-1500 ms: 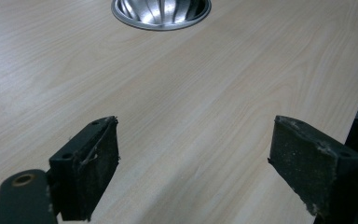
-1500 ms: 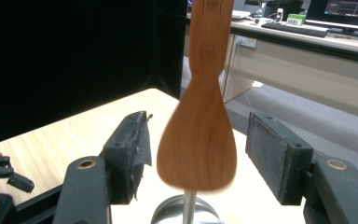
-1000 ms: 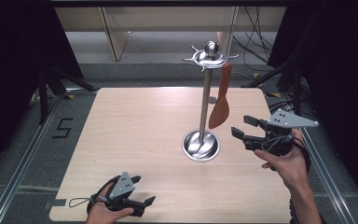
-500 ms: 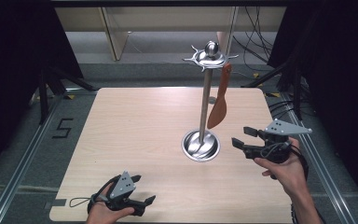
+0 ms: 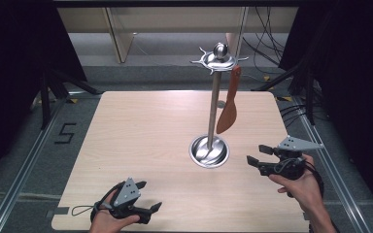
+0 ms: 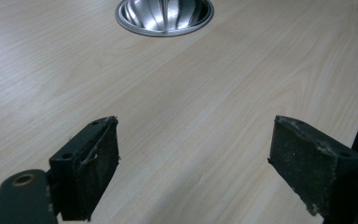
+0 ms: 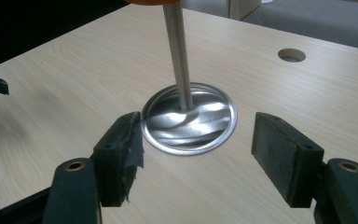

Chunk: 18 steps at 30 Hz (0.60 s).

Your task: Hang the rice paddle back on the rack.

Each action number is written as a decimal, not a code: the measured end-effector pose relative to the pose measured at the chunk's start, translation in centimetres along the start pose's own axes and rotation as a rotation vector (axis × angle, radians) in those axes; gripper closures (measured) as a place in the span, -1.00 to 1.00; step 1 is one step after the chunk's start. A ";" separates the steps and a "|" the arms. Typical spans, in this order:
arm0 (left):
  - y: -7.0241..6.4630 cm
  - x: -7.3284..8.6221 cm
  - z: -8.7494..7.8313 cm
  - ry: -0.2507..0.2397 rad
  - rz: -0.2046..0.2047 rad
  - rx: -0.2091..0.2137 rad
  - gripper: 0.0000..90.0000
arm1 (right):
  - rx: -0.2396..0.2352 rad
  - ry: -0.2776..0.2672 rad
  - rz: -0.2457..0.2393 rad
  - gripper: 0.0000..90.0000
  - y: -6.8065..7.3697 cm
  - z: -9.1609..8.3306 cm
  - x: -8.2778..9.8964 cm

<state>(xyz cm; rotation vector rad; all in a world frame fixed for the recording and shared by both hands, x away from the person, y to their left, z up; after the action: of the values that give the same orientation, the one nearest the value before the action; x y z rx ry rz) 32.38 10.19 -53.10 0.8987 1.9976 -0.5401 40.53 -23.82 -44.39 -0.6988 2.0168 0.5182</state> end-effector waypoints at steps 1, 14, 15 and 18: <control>0.1 0.1 0.0 0.007 0.007 -0.005 -0.67 | -0.035 0.018 0.060 -0.24 0.7 0.1 0.3; 0.0 0.1 0.0 0.004 0.017 0.001 -0.67 | -0.028 0.045 0.014 -0.27 0.9 0.7 1.6; 0.1 0.0 0.0 -0.001 0.023 -0.007 -0.67 | -0.028 0.045 0.014 -0.27 0.9 0.7 1.6; 0.2 0.0 0.1 -0.010 0.028 -0.006 -0.67 | -0.060 0.053 0.050 -0.28 1.5 0.9 2.2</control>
<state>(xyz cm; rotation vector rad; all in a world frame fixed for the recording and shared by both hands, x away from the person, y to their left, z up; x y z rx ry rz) 32.54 10.25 -53.12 0.9169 1.9734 -0.5219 39.15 -22.76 -46.58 -0.7070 2.0801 0.5970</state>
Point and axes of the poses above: each handheld gripper's, and its own axes: z roughly forward along the jaws, x roughly out of its underside, y roughly to its left, the point moved 9 cm from there along z, roughly forward along the jaws
